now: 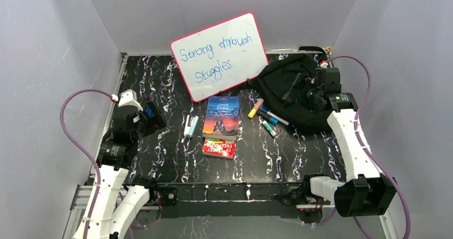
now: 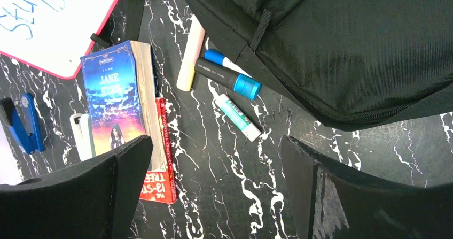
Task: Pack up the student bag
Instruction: Pick up the student bag at the center of the board.
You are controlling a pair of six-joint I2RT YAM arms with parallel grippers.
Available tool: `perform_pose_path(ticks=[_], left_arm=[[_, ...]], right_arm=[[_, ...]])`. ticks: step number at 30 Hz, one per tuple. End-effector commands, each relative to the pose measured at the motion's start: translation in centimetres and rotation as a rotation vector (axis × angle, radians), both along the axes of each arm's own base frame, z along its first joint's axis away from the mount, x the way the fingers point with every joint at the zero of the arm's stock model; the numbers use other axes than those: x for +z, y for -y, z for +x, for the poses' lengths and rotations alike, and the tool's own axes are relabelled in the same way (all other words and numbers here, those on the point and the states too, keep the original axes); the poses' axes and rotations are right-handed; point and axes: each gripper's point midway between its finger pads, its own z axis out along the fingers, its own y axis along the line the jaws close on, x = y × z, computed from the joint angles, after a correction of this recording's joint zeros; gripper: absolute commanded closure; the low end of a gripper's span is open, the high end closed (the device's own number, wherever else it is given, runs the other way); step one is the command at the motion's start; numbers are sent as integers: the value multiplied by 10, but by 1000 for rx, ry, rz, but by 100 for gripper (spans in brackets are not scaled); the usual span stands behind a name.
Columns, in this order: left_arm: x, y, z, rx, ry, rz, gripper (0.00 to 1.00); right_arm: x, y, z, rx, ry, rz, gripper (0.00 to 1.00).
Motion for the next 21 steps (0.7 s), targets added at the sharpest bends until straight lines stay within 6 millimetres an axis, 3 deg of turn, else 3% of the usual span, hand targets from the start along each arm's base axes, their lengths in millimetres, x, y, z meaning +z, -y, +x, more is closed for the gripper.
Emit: perform_pose_path(ticks=[1,5,16,21], left_arm=[[5,1,3,-6,37,3,12],[5,-4,2,19,45,8,12],[-6,-8,5,44,9,14,11],[-16,-1,9,9,-38,8,12]], right_arm=[[12,6,5,-34,73,-5,1],[-1,19,5,-91,56,-62,1],[-36,31,6,-205,-69,-83,1],[-56,45,1,-319,-138,-74,1]])
